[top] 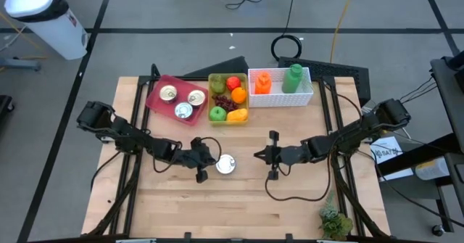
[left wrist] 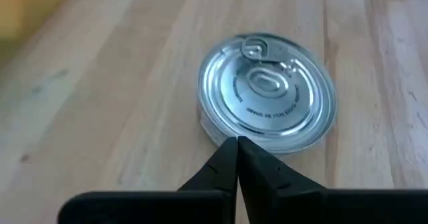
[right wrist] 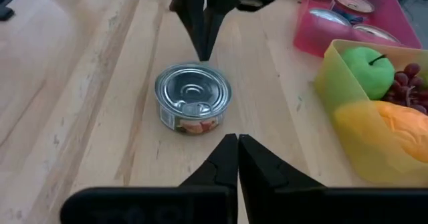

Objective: Pick & Place Food Item
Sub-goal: Put the green tuna can into the red bin

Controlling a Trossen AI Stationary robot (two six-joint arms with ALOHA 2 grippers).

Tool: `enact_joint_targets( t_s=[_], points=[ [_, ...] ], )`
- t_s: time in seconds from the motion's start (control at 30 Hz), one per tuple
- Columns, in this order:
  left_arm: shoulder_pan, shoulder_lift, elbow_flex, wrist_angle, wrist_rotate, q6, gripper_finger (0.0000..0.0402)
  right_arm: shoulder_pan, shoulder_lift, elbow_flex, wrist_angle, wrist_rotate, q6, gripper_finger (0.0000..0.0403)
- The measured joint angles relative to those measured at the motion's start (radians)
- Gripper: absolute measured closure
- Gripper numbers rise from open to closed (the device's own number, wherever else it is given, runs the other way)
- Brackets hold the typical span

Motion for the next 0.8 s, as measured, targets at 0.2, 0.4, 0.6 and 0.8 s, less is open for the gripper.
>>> enact_joint_targets(
  t_s=[0.2,0.4,0.6,0.8],
  points=[
    [-0.017,0.002,0.001,0.077,0.03,0.029,0.0391,0.0,0.0,0.0,0.01,0.0,0.0,0.0402],
    [-0.031,0.04,0.001,0.084,0.062,0.027,0.0396,0.0,0.0,0.0,0.016,0.0,0.0,0.0402],
    [-0.016,0.125,0.006,0.096,0.065,-0.033,0.0388,0.0,0.0,0.0,0.017,0.0,0.0,0.0402],
    [0.001,0.138,0.006,0.097,0.114,-0.059,0.0394,0.0,0.0,0.0,0.017,0.0,0.0,0.0402]
  ],
)
